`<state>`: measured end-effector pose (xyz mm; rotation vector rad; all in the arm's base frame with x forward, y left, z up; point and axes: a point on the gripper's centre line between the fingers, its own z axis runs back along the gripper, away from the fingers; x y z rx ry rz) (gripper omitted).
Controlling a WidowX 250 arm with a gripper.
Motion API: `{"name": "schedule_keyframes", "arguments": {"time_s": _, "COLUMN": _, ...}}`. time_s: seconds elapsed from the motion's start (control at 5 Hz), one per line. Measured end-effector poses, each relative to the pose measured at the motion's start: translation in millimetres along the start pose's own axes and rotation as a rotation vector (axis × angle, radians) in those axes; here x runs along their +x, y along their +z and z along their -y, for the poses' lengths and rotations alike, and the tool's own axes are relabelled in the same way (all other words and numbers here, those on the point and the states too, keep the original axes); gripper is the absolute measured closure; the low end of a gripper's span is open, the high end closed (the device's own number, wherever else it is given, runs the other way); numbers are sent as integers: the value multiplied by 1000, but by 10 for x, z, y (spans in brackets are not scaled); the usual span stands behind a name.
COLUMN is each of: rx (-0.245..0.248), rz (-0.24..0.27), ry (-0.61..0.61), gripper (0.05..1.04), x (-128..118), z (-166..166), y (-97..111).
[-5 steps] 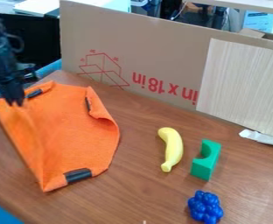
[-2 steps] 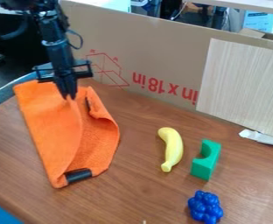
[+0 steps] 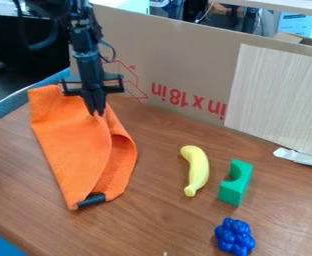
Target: Fold the cloth from bottom left to top right
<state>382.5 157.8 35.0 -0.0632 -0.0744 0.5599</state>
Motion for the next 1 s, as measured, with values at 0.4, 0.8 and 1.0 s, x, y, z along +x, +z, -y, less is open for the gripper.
{"name": "schedule_keyframes", "arguments": {"time_s": 0.4, "rx": -24, "rz": -26, "ry": -22, "gripper": 608, "x": -59, "z": 51, "y": -135}}
{"name": "schedule_keyframes", "arguments": {"time_s": 0.8, "rx": -159, "rz": 16, "ry": -53, "gripper": 85, "x": -163, "z": 114, "y": 210}}
{"name": "schedule_keyframes", "arguments": {"time_s": 1.0, "rx": -233, "rz": 68, "ry": -85, "gripper": 83, "x": -244, "z": -76, "y": 623}}
